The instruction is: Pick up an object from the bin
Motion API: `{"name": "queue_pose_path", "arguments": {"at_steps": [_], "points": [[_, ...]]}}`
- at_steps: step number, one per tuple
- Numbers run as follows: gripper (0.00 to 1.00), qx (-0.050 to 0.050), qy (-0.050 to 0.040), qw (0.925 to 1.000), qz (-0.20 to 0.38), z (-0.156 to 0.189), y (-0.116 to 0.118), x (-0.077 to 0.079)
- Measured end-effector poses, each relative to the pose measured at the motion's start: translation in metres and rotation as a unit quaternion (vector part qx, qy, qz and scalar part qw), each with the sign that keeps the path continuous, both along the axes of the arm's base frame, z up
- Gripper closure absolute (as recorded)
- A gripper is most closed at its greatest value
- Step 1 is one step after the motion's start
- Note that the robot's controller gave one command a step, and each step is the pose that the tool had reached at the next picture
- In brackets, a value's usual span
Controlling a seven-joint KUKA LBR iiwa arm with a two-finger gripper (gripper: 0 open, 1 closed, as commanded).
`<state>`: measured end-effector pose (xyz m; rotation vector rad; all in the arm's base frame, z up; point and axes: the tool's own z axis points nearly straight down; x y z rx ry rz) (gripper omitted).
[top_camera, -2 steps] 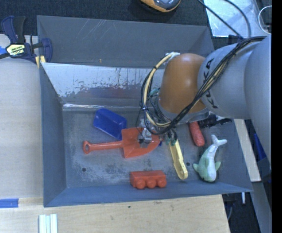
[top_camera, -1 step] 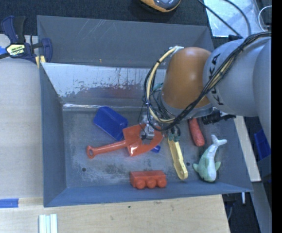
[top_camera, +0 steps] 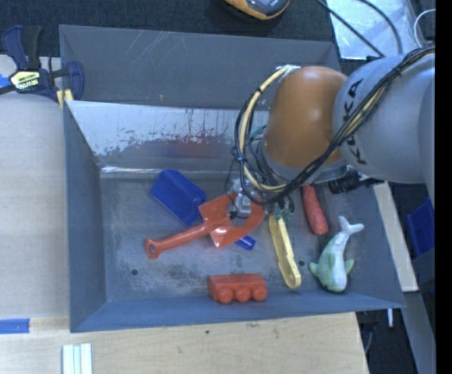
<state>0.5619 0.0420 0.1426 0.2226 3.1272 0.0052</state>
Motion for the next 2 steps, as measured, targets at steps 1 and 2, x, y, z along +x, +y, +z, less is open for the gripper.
{"name": "queue_pose_path", "arguments": {"at_steps": [1,2], "points": [[1.0,0.0,-0.0028,1.0,0.0,0.0139,-0.0001,0.0014],[1.0,0.0,-0.0026,1.0,0.001,0.0213,-0.0001,0.0013]]}}
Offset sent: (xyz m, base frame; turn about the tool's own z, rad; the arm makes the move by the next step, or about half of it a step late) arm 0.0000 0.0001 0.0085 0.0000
